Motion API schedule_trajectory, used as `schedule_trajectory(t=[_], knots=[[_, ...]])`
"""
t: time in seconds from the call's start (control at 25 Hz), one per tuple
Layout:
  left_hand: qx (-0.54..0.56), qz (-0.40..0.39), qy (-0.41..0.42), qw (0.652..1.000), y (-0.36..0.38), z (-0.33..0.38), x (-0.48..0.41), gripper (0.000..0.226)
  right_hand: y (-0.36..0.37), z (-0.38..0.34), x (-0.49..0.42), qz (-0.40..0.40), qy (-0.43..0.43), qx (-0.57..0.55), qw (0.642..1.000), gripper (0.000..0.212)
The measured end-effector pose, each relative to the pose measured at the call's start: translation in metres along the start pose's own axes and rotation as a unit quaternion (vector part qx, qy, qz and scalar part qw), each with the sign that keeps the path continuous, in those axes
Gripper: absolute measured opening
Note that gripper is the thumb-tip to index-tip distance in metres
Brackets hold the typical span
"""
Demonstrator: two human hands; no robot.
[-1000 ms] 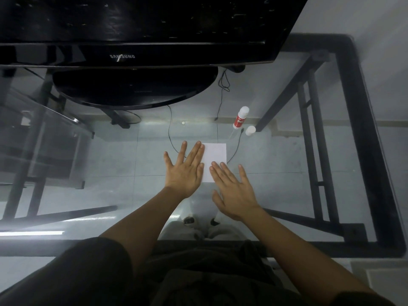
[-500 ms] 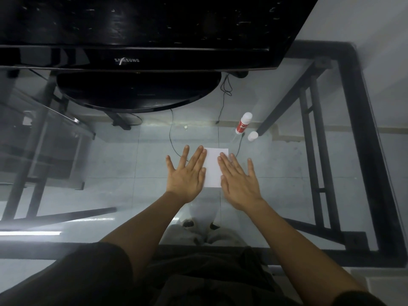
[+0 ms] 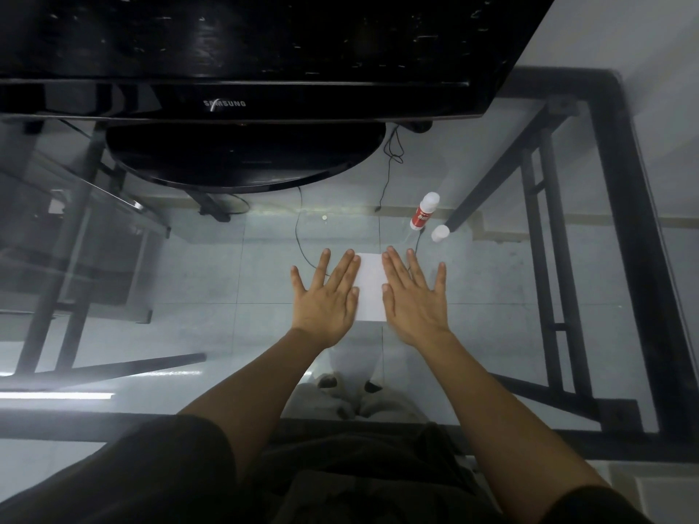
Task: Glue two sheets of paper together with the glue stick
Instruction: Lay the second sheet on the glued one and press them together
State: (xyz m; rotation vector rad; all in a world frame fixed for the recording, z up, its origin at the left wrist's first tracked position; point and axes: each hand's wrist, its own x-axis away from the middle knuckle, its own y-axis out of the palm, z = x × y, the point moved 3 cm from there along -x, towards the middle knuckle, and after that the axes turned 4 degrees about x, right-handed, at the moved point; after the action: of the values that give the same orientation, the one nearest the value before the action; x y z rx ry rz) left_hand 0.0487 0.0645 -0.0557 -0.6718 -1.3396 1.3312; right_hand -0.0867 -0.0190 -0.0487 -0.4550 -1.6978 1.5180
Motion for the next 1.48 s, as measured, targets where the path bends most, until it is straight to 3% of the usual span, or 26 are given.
schedule_trajectory(t=[0.12,0.36,0.6,0.88,1.24,1.48], knots=[[-0.001,-0.001,-0.007,1.0,-0.001,0.001,0.0,0.055,-0.001,0.012,0.002,0.0,0.014,-0.011,1.0,0.058],[-0.018,-0.012,-0.002,1.0,-0.004,0.003,-0.002,0.056,0.002,0.03,0.006,-0.021,-0.061,-0.015,0.998,0.062],[-0.059,-0.062,0.101,0.991,-0.013,-0.002,-0.013,0.063,-0.001,0.031,0.002,-0.036,-0.074,-0.003,0.997,0.069],[-0.054,-0.1,0.141,0.983,-0.015,-0.032,-0.007,0.081,-0.01,0.038,-0.001,-0.083,-0.123,0.005,0.989,0.091],[0.031,-0.118,0.077,0.989,-0.029,-0.016,-0.02,0.105,-0.019,0.035,-0.004,-0.094,-0.102,-0.071,0.988,0.104],[0.073,-0.098,0.062,0.991,-0.042,-0.009,-0.012,0.105,-0.019,0.035,0.007,-0.031,-0.102,-0.161,0.981,0.097]])
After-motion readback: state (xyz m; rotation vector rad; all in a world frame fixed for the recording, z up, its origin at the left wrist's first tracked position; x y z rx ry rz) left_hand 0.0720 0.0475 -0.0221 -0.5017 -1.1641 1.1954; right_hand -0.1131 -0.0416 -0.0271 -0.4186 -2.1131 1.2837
